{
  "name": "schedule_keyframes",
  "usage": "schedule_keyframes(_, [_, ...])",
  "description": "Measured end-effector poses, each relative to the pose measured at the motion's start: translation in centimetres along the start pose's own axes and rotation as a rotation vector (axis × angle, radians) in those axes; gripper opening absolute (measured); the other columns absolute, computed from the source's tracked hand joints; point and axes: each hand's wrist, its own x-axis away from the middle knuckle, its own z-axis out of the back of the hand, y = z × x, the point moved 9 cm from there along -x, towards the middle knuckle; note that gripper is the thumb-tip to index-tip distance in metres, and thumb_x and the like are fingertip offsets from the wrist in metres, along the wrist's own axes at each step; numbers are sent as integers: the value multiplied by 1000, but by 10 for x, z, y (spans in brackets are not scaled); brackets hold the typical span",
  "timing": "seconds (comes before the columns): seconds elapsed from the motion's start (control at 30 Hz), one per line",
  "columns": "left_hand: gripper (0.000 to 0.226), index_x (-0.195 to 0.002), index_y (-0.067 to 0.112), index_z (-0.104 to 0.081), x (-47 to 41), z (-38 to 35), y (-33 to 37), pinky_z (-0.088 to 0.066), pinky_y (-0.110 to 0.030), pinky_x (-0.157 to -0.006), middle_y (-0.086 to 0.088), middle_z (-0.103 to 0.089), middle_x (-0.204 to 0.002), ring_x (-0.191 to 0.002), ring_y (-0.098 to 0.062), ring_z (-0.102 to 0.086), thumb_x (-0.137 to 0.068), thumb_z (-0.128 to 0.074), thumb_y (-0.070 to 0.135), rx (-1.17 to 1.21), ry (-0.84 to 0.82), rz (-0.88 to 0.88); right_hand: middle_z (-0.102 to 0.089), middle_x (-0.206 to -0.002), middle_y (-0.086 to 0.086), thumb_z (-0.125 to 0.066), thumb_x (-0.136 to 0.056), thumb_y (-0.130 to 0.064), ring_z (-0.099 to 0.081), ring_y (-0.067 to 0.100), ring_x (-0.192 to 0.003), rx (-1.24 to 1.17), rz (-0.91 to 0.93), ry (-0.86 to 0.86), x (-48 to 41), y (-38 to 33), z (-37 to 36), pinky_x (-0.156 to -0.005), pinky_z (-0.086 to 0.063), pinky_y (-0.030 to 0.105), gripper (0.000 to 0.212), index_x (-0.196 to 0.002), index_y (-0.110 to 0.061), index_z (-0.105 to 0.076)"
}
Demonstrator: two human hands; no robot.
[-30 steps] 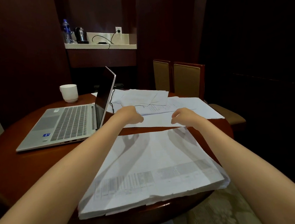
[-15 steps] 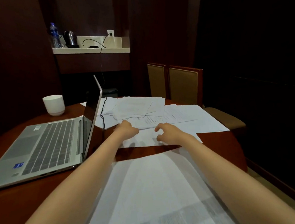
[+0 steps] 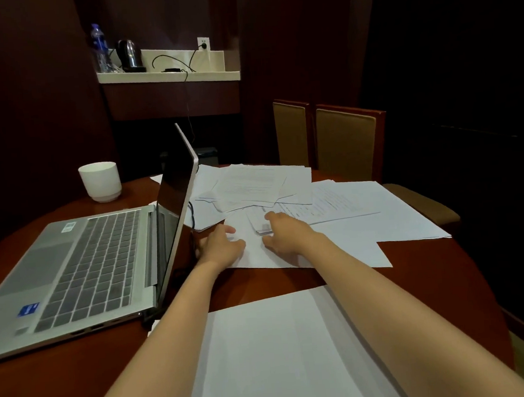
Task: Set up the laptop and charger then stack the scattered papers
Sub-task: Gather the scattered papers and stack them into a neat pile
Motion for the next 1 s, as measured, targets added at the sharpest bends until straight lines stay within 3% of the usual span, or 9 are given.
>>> schedule_keyframes(0.13, [42,-129,17,-43,-5,-2,1,-35,-34,-104,-13,-46,-135,-128,-28,-40,-88,-53,18,72,26,-13,-51,-132,15,-45,-96,-34,-51,31,-118,-2,-51,60,-14,-8,0,-93,-43,36,60,-144,-7,-25])
schedule_keyframes(0.3, [52,-132,14,-37,0,0,4,-25,-42,-111,-15,-36,-141,-133,-34,-30,-88,-55,33,-252,140,-10,-58,-120,15,-45,-91,1,-57,30,-109,324,33,142,-12,-15,7,-85,-45,33,30,-121,-1,-48])
schedule_keyframes(0.37, [63,-135,9,-32,3,0,5,-26,-43,-109,-20,-34,-142,-133,-36,-29,-86,-57,42,-399,153,19,-58,-118,14,-45,-91,1,-57,30,-107,321,38,155,-10,-12,12,-84,-45,32,30,-120,-2,-50])
schedule_keyframes(0.57, [89,-139,-1,-23,2,-2,9,-42,-39,-99,-20,-37,-140,-129,-34,-40,-77,-72,40,-353,79,80,-58,-96,14,-42,-92,-2,-48,25,-80,246,23,146,2,1,26,-66,-36,29,18,-100,-4,-58])
schedule_keyframes(0.63, [77,-131,0,-38,1,0,3,-48,-33,-90,-14,-49,-131,-121,-30,-50,-74,-76,34,-208,65,94,-53,-86,11,-41,-94,-7,-48,23,-77,220,21,138,7,2,26,-65,-38,29,16,-92,-5,-57])
schedule_keyframes(0.7, [46,-112,3,-58,-1,3,-3,-46,-26,-71,-10,-61,-111,-101,-26,-59,-76,-74,27,-55,47,99,-54,-80,8,-42,-94,-13,-50,22,-76,181,5,140,13,5,28,-64,-40,28,18,-85,-6,-57])
schedule_keyframes(0.8, [12,-81,7,-64,-4,2,-9,-41,-22,-61,-5,-62,-83,-78,-22,-59,-79,-64,19,197,15,70,-63,-86,5,-49,-92,-24,-57,23,-84,118,1,149,22,6,30,-69,-45,28,20,-89,-10,-62])
schedule_keyframes(0.9, [7,-89,4,-60,-4,-5,-7,-42,-26,-69,-6,-60,-82,-84,-27,-58,-83,-56,6,379,-52,89,-63,-113,3,-54,-88,-41,-57,22,-104,38,-17,112,26,4,20,-83,-45,31,42,-122,-16,-54])
schedule_keyframes(1.0, [12,-92,6,-57,-6,-11,-4,-39,-24,-61,-6,-56,-84,-80,-23,-52,-88,-48,-2,323,-123,88,-62,-117,5,-52,-89,-44,-57,24,-106,91,-28,147,22,3,15,-84,-45,32,50,-129,-15,-48])
